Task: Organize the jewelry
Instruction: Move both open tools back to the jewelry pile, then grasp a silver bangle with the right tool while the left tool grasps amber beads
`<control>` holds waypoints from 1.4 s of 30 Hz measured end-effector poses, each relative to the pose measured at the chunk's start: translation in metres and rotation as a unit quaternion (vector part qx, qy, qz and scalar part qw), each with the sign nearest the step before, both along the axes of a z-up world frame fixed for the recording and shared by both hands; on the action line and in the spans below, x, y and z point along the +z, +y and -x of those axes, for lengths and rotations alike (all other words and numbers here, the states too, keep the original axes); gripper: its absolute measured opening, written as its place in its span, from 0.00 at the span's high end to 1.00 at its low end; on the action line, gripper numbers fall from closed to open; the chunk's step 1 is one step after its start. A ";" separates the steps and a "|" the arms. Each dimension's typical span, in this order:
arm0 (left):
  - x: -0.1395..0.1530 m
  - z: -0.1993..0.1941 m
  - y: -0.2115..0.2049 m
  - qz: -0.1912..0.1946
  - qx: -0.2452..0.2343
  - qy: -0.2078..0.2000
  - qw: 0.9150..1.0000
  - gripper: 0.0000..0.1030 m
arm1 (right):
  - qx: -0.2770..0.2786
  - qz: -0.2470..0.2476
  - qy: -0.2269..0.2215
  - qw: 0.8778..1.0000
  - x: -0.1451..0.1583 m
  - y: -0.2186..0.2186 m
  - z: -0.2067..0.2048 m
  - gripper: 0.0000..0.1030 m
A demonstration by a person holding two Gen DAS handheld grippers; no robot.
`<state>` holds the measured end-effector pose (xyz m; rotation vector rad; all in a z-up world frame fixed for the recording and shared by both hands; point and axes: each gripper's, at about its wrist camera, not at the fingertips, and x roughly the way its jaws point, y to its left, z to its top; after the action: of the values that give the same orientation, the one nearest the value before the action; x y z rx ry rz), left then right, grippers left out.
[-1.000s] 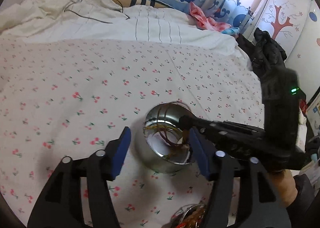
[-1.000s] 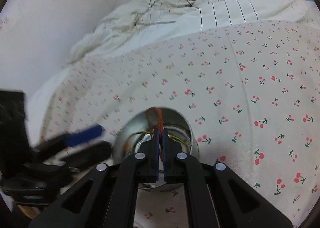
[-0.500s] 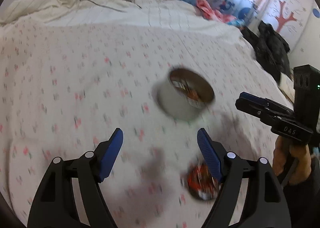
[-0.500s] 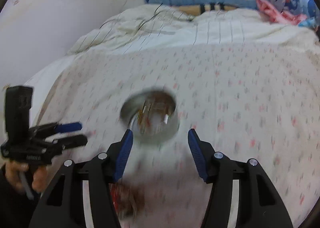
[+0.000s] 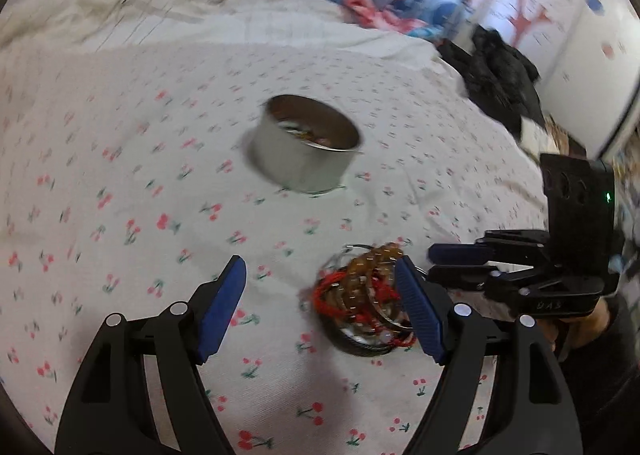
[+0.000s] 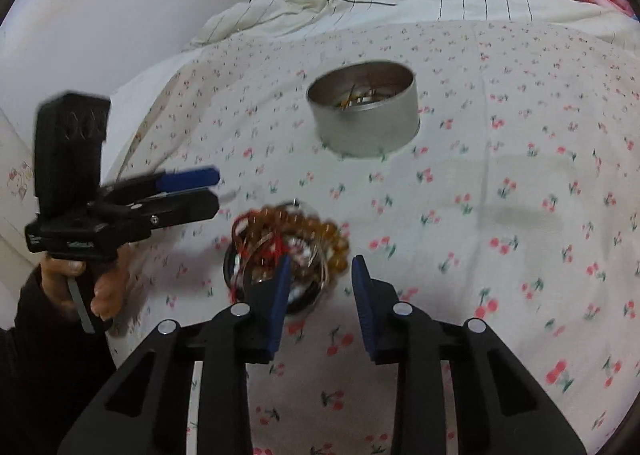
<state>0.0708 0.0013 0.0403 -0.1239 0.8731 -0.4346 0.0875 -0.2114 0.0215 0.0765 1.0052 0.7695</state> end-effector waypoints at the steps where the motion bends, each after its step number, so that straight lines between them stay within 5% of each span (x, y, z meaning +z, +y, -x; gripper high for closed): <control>1: 0.000 0.002 -0.008 -0.015 -0.011 -0.006 1.000 0.29 | 0.005 0.001 0.005 1.000 -0.003 0.002 0.002 0.69; 5: 0.001 0.014 -0.031 -0.078 -0.051 -0.039 0.995 0.29 | 0.019 0.023 0.001 1.000 -0.007 0.012 0.006 0.74; 9: 0.004 0.015 -0.028 -0.065 -0.050 -0.041 0.996 0.29 | 0.018 0.029 -0.001 0.999 -0.008 0.010 0.010 0.94; 14: 0.007 0.013 -0.020 -0.035 -0.044 -0.045 0.997 0.29 | -0.011 -0.005 -0.017 1.000 0.009 -0.012 0.014 0.94; 19: 0.007 0.011 -0.040 -0.069 -0.073 -0.076 0.992 0.30 | -0.089 0.037 -0.028 0.995 0.010 -0.042 0.005 0.94; 24: -0.009 0.001 -0.056 -0.106 -0.091 -0.061 0.988 0.71 | -0.129 0.051 -0.013 0.990 0.000 -0.056 -0.005 0.94; 27: -0.012 0.000 -0.058 -0.115 -0.090 -0.060 0.987 0.82 | -0.136 0.047 -0.005 0.990 -0.003 -0.060 -0.008 0.94; 42: -0.004 0.006 -0.055 -0.129 -0.099 -0.069 0.984 0.90 | -0.140 0.047 0.007 0.989 -0.014 -0.058 -0.016 0.94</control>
<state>0.0648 -0.0542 0.0361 0.2315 0.7997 -0.5049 0.1032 -0.2697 0.0075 0.1387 1.0172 0.4640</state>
